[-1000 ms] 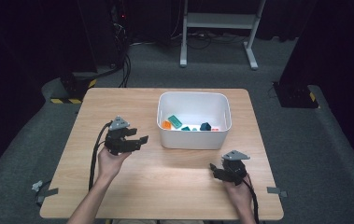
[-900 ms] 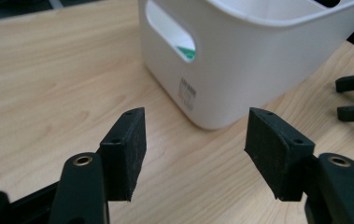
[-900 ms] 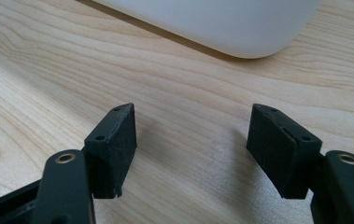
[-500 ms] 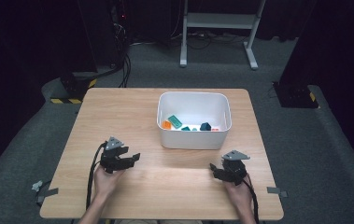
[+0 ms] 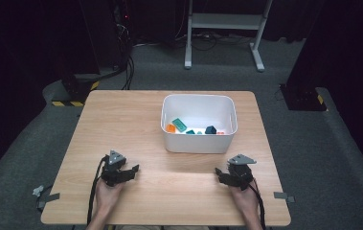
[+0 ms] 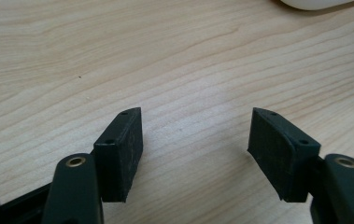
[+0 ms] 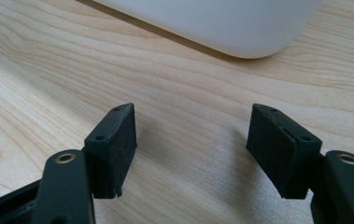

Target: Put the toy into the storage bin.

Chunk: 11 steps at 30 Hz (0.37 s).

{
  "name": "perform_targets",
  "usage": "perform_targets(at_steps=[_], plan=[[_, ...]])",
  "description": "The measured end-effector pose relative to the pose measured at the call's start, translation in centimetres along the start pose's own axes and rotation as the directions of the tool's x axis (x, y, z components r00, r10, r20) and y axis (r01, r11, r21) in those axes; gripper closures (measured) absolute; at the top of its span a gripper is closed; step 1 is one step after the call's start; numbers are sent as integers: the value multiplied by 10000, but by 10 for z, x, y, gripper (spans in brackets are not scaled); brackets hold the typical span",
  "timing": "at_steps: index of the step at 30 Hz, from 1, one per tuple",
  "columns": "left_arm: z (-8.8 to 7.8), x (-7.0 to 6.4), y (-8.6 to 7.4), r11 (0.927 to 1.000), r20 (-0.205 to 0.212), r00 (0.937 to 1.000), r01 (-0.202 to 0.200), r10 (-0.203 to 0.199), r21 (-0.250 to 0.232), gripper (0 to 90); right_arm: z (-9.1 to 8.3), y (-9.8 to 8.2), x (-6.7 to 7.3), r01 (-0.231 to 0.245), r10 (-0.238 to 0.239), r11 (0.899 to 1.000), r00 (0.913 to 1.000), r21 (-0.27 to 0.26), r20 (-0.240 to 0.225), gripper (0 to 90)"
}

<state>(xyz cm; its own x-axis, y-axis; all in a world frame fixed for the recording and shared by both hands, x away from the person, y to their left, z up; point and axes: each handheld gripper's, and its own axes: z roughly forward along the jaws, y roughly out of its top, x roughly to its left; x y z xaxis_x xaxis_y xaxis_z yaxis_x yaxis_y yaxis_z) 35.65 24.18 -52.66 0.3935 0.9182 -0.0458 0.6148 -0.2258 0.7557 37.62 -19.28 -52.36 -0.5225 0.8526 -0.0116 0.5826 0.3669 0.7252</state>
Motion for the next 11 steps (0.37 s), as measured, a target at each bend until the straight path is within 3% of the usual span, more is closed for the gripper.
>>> perform_targets(at_steps=[3, 11], plan=[[2, -5, 0, 9990, -268, 9987, -430, 432, 94, 329, 0, 0, 0, 2, -2, 10000, 10000, -1, 0, 328], [2, -7, 0, 9990, -190, 9990, -395, 400, 217, 232, 0, 0, 0, 0, 0, 10000, 10000, -1, -2, 328]])
